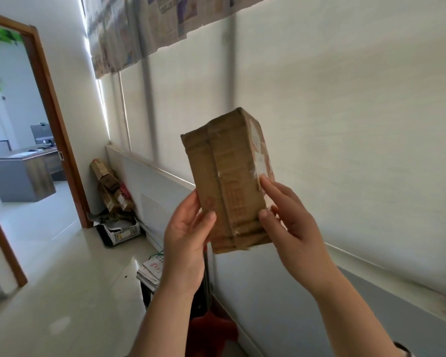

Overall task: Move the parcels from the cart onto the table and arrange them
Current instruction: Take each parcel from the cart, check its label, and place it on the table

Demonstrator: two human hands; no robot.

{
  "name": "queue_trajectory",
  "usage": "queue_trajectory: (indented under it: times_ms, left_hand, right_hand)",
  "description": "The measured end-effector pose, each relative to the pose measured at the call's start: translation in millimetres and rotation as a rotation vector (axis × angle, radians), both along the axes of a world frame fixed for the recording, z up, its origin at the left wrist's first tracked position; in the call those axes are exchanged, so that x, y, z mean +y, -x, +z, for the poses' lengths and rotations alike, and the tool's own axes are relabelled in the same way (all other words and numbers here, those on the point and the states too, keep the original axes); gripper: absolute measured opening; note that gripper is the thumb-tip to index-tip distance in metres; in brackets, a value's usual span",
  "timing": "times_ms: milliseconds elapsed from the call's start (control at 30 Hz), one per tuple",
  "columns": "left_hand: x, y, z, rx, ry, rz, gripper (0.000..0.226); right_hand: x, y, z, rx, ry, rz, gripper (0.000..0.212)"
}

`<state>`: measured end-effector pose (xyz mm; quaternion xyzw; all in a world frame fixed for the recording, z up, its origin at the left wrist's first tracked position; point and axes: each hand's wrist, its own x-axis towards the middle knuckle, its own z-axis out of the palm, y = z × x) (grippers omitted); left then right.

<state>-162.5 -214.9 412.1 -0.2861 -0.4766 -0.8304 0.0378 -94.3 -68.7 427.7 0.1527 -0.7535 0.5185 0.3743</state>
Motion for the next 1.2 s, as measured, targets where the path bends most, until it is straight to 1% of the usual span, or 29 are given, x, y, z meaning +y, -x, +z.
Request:
queue_trajectory:
  times_ms: [67, 133, 233, 300, 333, 433, 467, 500, 533, 633, 700, 767, 833, 900, 933, 1000, 1033, 1067, 1133, 1167, 1200]
  left_hand:
    - [-4, 0, 1, 0.02, 0.01, 0.062, 0.045]
    - [-7, 1, 5, 0.053, 0.052, 0.152, 0.049]
    - [-8, 5, 15, 0.123, 0.124, 0.281, 0.066]
    - [-5, 5, 21, 0.181, 0.152, 0.31, 0.069]
    - [-4, 6, 23, 0.224, 0.158, 0.32, 0.064]
    - [0, 5, 21, 0.342, 0.161, 0.345, 0.034]
    - [0, 5, 19, 0.356, 0.16, 0.352, 0.03]
    - [1, 6, 16, 0.37, 0.168, 0.368, 0.033]
    - [2, 7, 12, 0.393, 0.183, 0.385, 0.037]
    - [7, 7, 2, 0.495, 0.224, 0.475, 0.041]
    - [11, 7, -2, 0.491, 0.235, 0.465, 0.044]
    - [13, 9, -5, 0.47, 0.246, 0.442, 0.041]
    - [12, 9, -9, 0.432, 0.267, 0.381, 0.042]
    - [9, 8, -9, 0.345, 0.297, 0.241, 0.051]
    - [8, 10, -7, 0.315, 0.327, 0.168, 0.055]
    - [2, 13, -1, 0.265, 0.4, 0.088, 0.063]
    - [-2, 15, 3, 0.181, 0.408, 0.077, 0.073]
    - [-7, 18, 7, 0.094, 0.409, 0.06, 0.086]
    - [-16, 21, 9, 0.025, 0.409, -0.022, 0.103]
    - [-19, 20, 9, -0.008, 0.424, -0.051, 0.106]
    - [-21, 18, 11, -0.053, 0.442, -0.058, 0.105]
  right_hand:
    - [2, 3, -2, -0.031, 0.031, 0.028, 0.048]
    - [4, 7, -2, -0.053, -0.001, -0.02, 0.053]
    - [3, 16, 2, 0.021, -0.106, -0.229, 0.065]
    - [0, 22, 3, 0.125, -0.192, -0.356, 0.068]
    - [-1, 24, 3, 0.186, -0.236, -0.416, 0.068]
    - [-4, 27, -2, 0.323, -0.293, -0.538, 0.064]
    - [-4, 28, -5, 0.346, -0.296, -0.557, 0.061]
    - [-4, 28, -8, 0.359, -0.297, -0.572, 0.058]
    - [-3, 29, -11, 0.357, -0.296, -0.583, 0.054]
    - [2, 34, -22, 0.276, -0.301, -0.611, 0.046]
    - [4, 35, -27, 0.235, -0.314, -0.61, 0.043]
    - [7, 35, -29, 0.209, -0.313, -0.599, 0.043]
    - [11, 36, -31, 0.187, -0.31, -0.562, 0.047]
    - [16, 36, -30, 0.122, -0.316, -0.445, 0.056]
    - [19, 34, -28, 0.06, -0.308, -0.334, 0.063]
    - [26, 28, -24, -0.105, -0.243, -0.047, 0.076]
    - [30, 25, -22, -0.187, -0.208, 0.064, 0.081]
    - [34, 21, -19, -0.258, -0.18, 0.135, 0.085]
    - [38, 16, -12, -0.37, -0.113, 0.247, 0.084]
    - [40, 14, -7, -0.396, -0.08, 0.309, 0.083]
    - [41, 12, -5, -0.398, -0.066, 0.363, 0.084]
